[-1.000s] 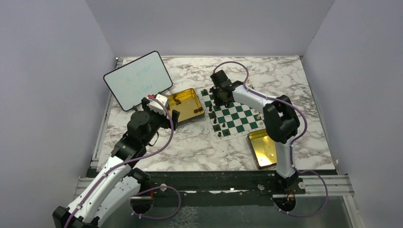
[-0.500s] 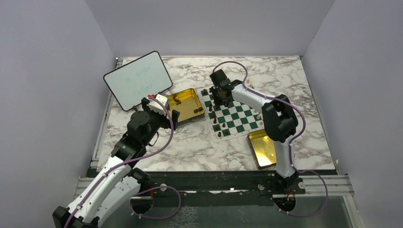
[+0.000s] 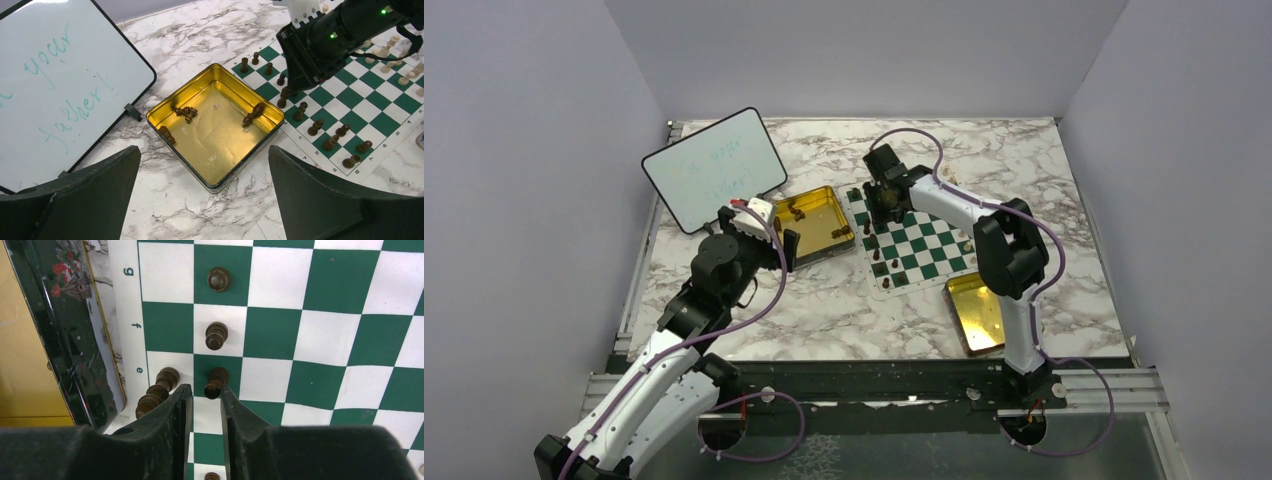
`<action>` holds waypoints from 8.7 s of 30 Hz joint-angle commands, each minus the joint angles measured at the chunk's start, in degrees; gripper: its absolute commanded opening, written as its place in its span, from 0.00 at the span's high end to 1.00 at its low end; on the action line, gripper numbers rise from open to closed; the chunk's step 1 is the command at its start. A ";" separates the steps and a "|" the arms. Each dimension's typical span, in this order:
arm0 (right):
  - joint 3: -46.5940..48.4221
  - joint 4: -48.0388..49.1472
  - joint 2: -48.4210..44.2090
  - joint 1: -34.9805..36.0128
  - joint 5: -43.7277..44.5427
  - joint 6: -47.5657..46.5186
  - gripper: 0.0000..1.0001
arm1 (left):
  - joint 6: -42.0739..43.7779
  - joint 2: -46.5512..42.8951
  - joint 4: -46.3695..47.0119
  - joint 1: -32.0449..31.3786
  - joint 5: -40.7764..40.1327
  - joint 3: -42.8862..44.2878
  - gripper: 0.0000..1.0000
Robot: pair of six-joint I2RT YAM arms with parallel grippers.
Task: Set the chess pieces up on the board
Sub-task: Place the chess piece on the chessboard, then pick up the chess piece from the storage box.
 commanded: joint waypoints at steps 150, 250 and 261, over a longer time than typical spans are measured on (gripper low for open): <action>-53.90 92.27 -36.75 -0.80 -31.96 50.93 0.37 | -50.38 30.63 8.10 10.95 46.24 22.77 1.00; -64.80 105.22 -36.72 11.93 -17.57 -26.49 0.99 | -53.22 26.54 3.40 10.95 40.84 17.03 1.00; -52.34 42.12 -50.37 13.53 -9.78 -6.62 0.99 | -30.80 31.13 -7.49 11.46 28.98 16.96 1.00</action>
